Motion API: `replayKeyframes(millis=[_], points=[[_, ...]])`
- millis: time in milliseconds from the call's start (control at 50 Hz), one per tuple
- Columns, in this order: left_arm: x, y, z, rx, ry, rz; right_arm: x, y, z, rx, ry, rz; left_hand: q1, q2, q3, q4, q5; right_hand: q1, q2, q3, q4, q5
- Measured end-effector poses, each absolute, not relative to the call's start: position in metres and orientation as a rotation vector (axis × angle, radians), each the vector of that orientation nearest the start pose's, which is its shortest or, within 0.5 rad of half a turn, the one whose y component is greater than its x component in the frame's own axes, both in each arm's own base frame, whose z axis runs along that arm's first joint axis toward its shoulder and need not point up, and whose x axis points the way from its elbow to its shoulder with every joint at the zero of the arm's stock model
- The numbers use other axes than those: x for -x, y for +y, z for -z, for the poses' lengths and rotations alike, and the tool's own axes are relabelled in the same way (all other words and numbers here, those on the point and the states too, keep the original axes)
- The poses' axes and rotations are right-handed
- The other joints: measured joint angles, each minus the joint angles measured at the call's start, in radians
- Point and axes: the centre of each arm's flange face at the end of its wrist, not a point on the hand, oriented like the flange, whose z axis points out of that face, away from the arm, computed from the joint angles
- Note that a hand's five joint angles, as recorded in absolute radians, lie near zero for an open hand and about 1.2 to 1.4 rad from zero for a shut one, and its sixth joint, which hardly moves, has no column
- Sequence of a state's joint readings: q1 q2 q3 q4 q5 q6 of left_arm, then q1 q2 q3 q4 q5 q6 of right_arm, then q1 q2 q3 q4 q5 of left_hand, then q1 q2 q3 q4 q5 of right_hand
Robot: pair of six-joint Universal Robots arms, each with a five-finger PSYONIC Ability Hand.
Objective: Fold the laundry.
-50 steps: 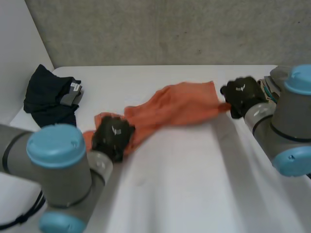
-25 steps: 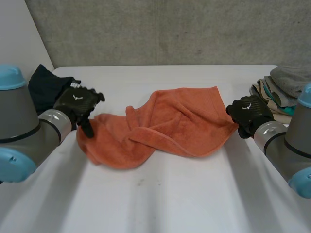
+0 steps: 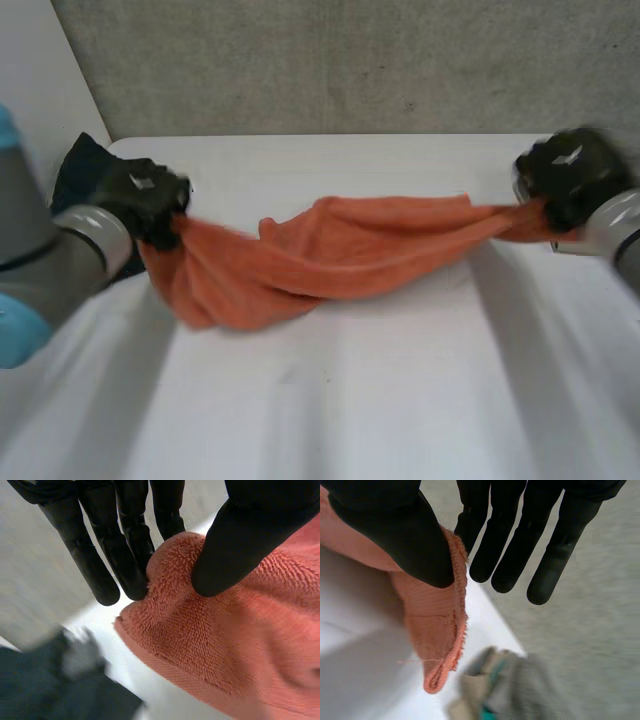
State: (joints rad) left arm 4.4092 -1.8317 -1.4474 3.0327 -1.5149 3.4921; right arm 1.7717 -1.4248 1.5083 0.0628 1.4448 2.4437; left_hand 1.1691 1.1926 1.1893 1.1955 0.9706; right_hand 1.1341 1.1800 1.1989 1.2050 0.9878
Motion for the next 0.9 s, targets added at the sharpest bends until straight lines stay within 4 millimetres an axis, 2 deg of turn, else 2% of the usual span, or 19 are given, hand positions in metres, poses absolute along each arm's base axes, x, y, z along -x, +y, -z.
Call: replayKeyframes(millis=[80,160,240,300,360,460,540,600,620,640,700,720,740,760,780,800,820,860,900], points=[[0.222,-0.261,-0.31,-0.785,2.155,2.127,-0.183,-0.283,-0.326,1.277,2.283,2.27,0.0,0.001,0.005,0.0,0.0,0.0,0.0,0.0,0.0,0.0],[0.212,-0.236,-0.353,-0.75,1.982,2.256,-0.167,-0.273,-0.358,1.327,2.337,2.298,0.0,0.001,0.007,0.003,0.0,0.0,0.0,0.0,0.0,0.006],[0.208,-0.225,-0.363,-0.772,1.918,2.257,-0.163,-0.271,-0.361,1.371,2.382,2.255,0.0,0.002,0.007,0.004,0.0,0.0,0.0,0.0,0.0,0.006],[0.209,-0.227,-0.345,-0.851,1.958,2.144,-0.162,-0.278,-0.342,1.437,2.456,2.109,0.0,0.003,0.008,0.004,0.0,0.0,0.0,0.0,0.0,0.006],[0.212,-0.239,-0.313,-0.935,2.041,1.999,-0.164,-0.286,-0.32,1.469,2.501,1.989,0.0,0.003,0.008,0.004,0.0,0.0,0.0,0.0,0.0,0.006],[0.222,-0.272,-0.257,-1.042,2.159,1.784,-0.174,-0.304,-0.278,1.527,2.541,1.801,0.0,0.004,0.008,0.004,0.0,0.0,0.0,0.0,0.0,0.006],[0.234,-0.31,-0.231,-1.036,2.147,1.749,-0.187,-0.324,-0.256,1.56,2.525,1.8,0.0,0.005,0.008,0.004,0.0,0.0,0.0,0.0,0.0,0.006],[0.247,-0.349,-0.237,-0.963,2.009,1.864,-0.2,-0.348,-0.255,1.542,2.477,1.983,0.0,0.006,0.008,0.005,0.0,0.0,0.0,0.0,0.0,0.006],[0.248,-0.353,-0.24,-0.951,1.985,1.885,-0.202,-0.353,-0.256,1.533,2.465,2.026,0.0,0.006,0.008,0.005,0.0,0.0,0.0,0.0,0.0,0.006],[0.255,-0.372,-0.253,-0.898,1.868,1.982,-0.209,-0.368,-0.265,1.484,2.407,2.198,0.0,0.006,0.008,0.005,0.0,0.0,0.0,0.001,0.0,0.006],[0.267,-0.4,-0.296,-0.769,1.565,2.204,-0.22,-0.395,-0.297,1.296,2.198,2.622,0.0,0.007,0.008,0.005,0.0,0.0,0.0,0.001,0.0,0.006],[0.268,-0.403,-0.302,-0.75,1.522,2.232,-0.221,-0.397,-0.302,1.265,2.163,2.677,0.0,0.007,0.008,0.005,0.0,0.0,0.0,0.001,0.0,0.006],[0.272,-0.409,-0.324,-0.686,1.371,2.325,-0.224,-0.405,-0.321,1.147,2.024,2.868,0.0,0.007,0.008,0.005,0.0,0.0,0.0,0.001,0.0,0.006],[0.273,-0.411,-0.331,-0.664,1.318,2.355,-0.225,-0.407,-0.328,1.104,1.972,2.93,0.0,0.007,0.008,0.005,0.0,0.0,0.0,0.001,0.0,0.006],[0.276,-0.413,-0.354,-0.595,1.156,2.439,-0.227,-0.411,-0.348,0.972,1.806,3.102,0.0,0.007,0.008,0.005,0.0,0.0,0.0,0.001,0.0,0.006],[0.276,-0.414,-0.358,-0.583,1.129,2.452,-0.227,-0.411,-0.352,0.949,1.776,3.13,0.0,0.007,0.008,0.005,0.0,0.0,0.0,0.001,0.0,0.006],[0.278,-0.413,-0.378,-0.517,0.98,2.518,-0.228,-0.411,-0.372,0.821,1.602,3.269,0.0,0.007,0.008,0.005,0.0,0.0,0.0,0.001,0.0,0.006],[0.278,-0.412,-0.391,-0.468,0.879,2.557,-0.229,-0.41,-0.386,0.729,1.473,3.352,0.0,0.007,0.008,0.005,0.0,0.0,0.0,0.001,0.0,0.006],[0.278,-0.411,-0.394,-0.444,0.843,2.573,-0.229,-0.408,-0.391,0.691,1.417,3.377,0.0,0.007,0.008,0.005,0.0,0.0,0.0,0.001,0.0,0.006]])
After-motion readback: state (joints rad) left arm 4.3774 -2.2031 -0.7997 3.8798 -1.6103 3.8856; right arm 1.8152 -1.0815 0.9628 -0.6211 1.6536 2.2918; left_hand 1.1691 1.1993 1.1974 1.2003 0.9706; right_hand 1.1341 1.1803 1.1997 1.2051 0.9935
